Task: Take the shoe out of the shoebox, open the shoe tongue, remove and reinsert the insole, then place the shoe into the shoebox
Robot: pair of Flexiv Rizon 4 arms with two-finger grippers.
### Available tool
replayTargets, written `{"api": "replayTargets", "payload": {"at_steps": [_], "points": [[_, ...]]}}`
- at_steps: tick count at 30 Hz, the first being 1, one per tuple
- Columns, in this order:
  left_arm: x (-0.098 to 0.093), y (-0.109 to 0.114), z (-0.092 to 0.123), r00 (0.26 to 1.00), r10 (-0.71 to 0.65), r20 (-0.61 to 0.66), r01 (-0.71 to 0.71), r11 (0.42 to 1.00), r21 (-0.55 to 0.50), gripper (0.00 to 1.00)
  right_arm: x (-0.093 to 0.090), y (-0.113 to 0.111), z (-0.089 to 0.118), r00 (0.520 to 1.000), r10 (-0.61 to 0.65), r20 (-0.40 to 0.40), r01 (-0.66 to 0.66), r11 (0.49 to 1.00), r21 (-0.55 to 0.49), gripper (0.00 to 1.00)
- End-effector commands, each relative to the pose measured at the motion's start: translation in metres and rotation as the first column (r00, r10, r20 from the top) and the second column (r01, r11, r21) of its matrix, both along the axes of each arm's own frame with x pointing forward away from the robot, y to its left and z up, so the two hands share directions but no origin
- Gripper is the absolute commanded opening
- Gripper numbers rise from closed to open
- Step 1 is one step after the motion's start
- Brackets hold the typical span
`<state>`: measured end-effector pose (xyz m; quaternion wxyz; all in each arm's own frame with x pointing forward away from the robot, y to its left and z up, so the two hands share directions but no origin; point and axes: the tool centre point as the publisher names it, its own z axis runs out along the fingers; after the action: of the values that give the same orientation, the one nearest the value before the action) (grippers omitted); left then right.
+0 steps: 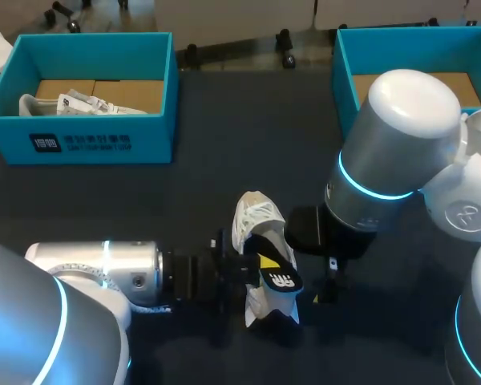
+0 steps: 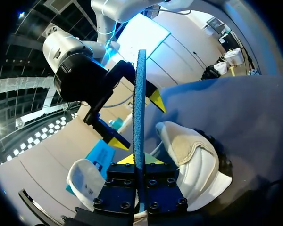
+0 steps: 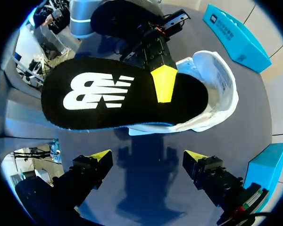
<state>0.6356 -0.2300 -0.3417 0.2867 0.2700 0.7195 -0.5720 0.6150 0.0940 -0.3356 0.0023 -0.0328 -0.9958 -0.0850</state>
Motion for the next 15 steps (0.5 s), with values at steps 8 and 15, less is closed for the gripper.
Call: {"api": "replayTargets", "payload": {"at_steps": [8,15], "points": [[0.008,0.001,-0.004,0.998,0.023,0.06,-0.025,0.999,0.043,0.0,-0.001,0.0,-0.002,1.0,-0.001,0.002,0.001,1.0,0.001,1.0],[0.014,0.0,-0.008,0.994,0.04,0.102,-0.046,0.997,0.059,0.0,-0.001,0.0,-0.002,1.0,-0.001,0.002,0.001,1.0,0.001,1.0]]}}
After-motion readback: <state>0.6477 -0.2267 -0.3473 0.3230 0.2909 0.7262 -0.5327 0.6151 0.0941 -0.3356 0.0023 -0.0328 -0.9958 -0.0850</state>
